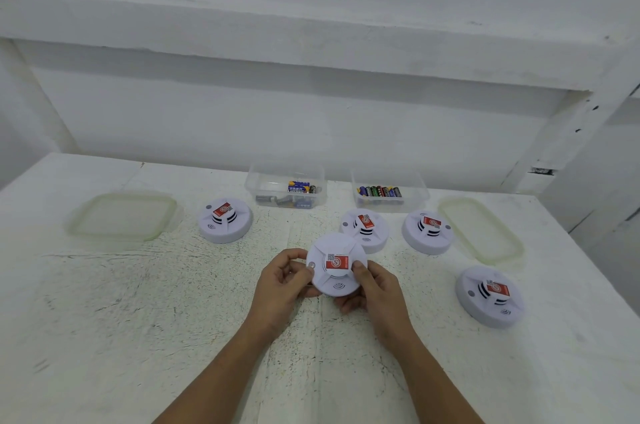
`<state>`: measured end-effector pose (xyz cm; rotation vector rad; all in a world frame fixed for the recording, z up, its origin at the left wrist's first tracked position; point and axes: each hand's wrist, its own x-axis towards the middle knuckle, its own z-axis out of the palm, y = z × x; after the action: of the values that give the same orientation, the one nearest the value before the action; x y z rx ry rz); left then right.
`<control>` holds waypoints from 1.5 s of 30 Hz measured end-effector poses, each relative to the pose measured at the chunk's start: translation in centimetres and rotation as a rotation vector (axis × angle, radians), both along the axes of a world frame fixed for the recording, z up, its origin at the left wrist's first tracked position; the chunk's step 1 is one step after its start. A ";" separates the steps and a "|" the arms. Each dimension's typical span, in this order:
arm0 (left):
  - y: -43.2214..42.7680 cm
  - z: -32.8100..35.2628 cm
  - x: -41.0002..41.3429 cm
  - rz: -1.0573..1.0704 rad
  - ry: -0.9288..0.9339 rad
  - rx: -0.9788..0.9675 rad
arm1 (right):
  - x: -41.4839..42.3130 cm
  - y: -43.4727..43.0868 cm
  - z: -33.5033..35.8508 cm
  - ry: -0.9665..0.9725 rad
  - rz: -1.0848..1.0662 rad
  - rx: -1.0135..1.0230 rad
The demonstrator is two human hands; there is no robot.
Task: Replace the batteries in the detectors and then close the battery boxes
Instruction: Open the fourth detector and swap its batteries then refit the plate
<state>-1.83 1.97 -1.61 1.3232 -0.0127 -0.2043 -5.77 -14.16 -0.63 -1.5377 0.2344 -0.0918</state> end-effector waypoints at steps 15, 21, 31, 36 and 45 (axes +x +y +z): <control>0.0 -0.3 0.1 -0.003 0.019 -0.016 | -0.1 0.1 0.1 -0.005 -0.005 -0.004; 0.1 -0.4 0.2 -0.008 0.027 -0.024 | 0.0 0.1 0.1 0.004 -0.009 -0.017; 0.1 -0.4 0.0 -0.002 0.006 -0.006 | -0.1 0.0 -0.1 0.020 -0.009 -0.087; 0.2 -0.3 -0.1 -0.005 -0.020 0.012 | -0.1 0.0 0.0 0.014 -0.010 -0.115; 0.3 -0.7 -0.5 0.086 -0.156 0.140 | -0.4 0.5 -0.6 -0.078 0.013 -0.253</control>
<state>-2.36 2.27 -2.34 1.4739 -0.0745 -0.0284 -6.15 -13.65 -1.23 -1.7832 0.1548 -0.1757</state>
